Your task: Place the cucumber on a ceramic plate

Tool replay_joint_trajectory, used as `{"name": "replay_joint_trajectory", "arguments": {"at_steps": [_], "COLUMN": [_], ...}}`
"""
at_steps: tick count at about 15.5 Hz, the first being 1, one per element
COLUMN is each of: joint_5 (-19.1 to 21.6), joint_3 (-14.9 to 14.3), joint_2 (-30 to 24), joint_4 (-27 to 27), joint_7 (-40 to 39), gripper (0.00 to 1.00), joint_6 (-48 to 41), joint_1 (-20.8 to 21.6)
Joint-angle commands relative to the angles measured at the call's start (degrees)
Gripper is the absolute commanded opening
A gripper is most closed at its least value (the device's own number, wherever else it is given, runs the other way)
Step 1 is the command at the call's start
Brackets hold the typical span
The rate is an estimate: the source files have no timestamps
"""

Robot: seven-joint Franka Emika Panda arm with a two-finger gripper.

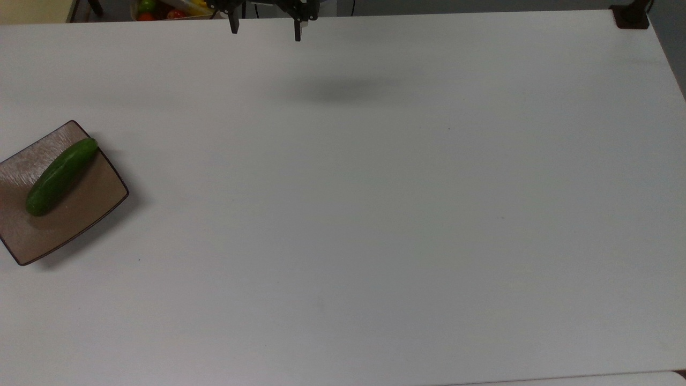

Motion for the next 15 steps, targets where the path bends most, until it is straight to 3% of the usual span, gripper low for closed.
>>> {"name": "replay_joint_trajectory", "arguments": {"at_steps": [1, 15], "joint_5": [1.0, 1.2], "joint_3": [-1.0, -0.7], "joint_2": [-1.6, -1.4], "joint_4": [-2.3, -2.1], "joint_7": [-1.4, -1.5], "gripper": [1.0, 1.0], "joint_6": [2.1, 1.2], "joint_1": [1.1, 1.3]}}
